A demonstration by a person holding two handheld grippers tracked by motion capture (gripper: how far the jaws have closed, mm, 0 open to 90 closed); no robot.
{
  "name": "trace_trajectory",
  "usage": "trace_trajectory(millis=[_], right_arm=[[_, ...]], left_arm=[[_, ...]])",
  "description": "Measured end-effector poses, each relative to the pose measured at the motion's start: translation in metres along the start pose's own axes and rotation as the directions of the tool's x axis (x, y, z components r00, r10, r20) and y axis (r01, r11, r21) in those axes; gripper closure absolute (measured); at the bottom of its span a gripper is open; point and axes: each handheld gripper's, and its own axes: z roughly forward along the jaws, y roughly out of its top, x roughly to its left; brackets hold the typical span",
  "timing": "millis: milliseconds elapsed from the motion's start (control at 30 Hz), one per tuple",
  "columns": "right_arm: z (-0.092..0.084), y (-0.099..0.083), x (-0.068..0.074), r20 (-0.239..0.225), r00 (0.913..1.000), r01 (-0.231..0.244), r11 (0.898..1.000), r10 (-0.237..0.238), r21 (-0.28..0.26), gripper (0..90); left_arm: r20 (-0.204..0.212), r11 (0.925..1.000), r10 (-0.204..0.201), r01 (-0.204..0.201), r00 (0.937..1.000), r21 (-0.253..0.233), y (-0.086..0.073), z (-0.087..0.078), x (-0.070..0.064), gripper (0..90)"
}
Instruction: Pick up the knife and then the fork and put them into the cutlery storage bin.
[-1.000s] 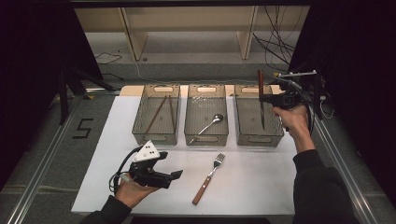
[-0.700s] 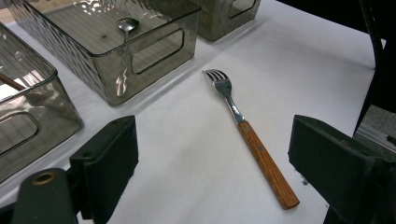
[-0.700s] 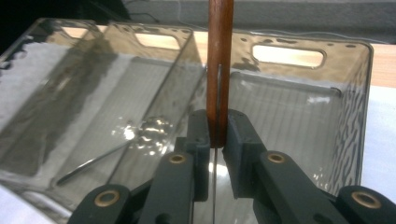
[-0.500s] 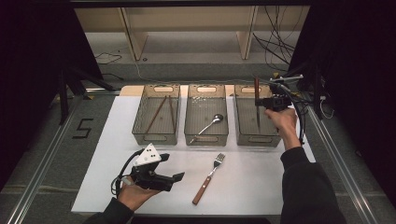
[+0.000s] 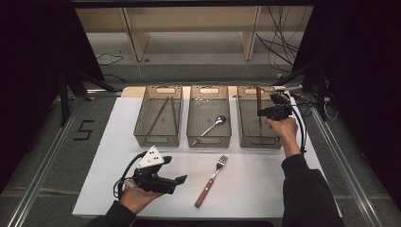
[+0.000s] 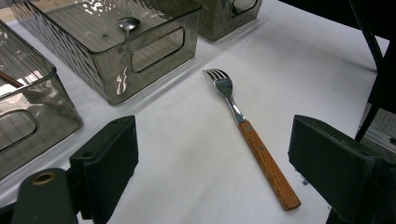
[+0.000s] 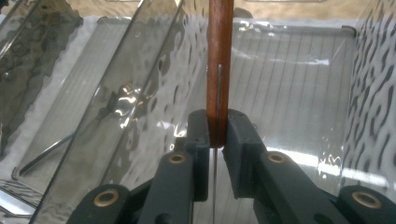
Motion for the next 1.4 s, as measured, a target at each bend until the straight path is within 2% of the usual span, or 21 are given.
trace_trajectory(millis=[167,300,333,433,600,667,767,900,1033,1167,1333,1400], right_arm=[[0.004,-0.002,0.001,0.010,0.9999,-0.008,1.000,0.008,0.002,79.7],[0.003,-0.001,0.003,0.006,0.9999,-0.015,1.000,0.015,-0.001,73.4],[0.002,-0.001,0.003,0.009,0.9999,-0.007,1.000,0.007,-0.005,69.7],[-0.002,-0.001,0.004,0.011,0.9999,0.004,1.000,-0.004,-0.021,67.3],[-0.015,-0.002,0.010,0.004,0.9995,0.033,0.997,-0.033,-0.069,48.2],[-0.024,-0.004,0.014,-0.018,0.9988,0.044,0.994,-0.046,-0.101,43.0],[-0.037,-0.011,0.023,-0.045,0.9946,0.087,0.985,-0.094,-0.146,39.8],[-0.053,-0.023,0.034,-0.057,0.9852,0.148,0.970,-0.162,-0.195,35.3],[-0.066,-0.038,0.047,-0.049,0.9725,0.211,0.951,-0.227,-0.224,32.6],[-0.077,-0.057,0.058,-0.034,0.9572,0.272,0.933,-0.288,-0.236,28.6],[-0.085,-0.079,0.066,-0.027,0.9461,0.308,0.922,-0.323,-0.236,26.1],[-0.087,-0.088,0.069,-0.037,0.9447,0.308,0.921,-0.326,-0.238,25.6]], left_arm=[[-0.003,1.0000,0.000,0.000,1.0000,0.004,-0.001,0.001,0.000,15.6],[-0.003,1.0000,-0.001,0.001,1.0000,0.006,-0.001,0.001,0.000,15.6],[-0.004,1.0000,-0.003,0.003,1.0000,0.008,-0.001,0.001,0.000,15.7],[-0.004,0.9998,-0.005,0.005,1.0000,0.018,-0.001,0.001,0.000,15.7],[-0.006,0.9993,-0.016,0.016,0.9999,0.035,0.000,0.003,-0.001,15.7],[-0.011,0.9988,-0.018,0.018,0.9998,0.046,0.000,0.004,-0.002,15.7],[-0.010,0.9975,-0.030,0.030,0.9995,0.063,0.001,0.007,-0.004,15.7],[-0.006,0.9941,-0.057,0.057,0.9984,0.093,0.001,0.012,-0.008,15.7],[0.004,0.9853,-0.066,0.064,0.9978,0.158,0.002,0.023,-0.017,15.8],[0.011,0.9680,-0.071,0.067,0.9974,0.242,0.002,0.038,-0.029,16.6],[0.013,0.9424,-0.064,0.056,0.9979,0.330,0.000,0.057,-0.039,19.1],[0.017,0.9359,-0.052,0.043,0.9985,0.350,-0.001,0.064,-0.043,21.1]])
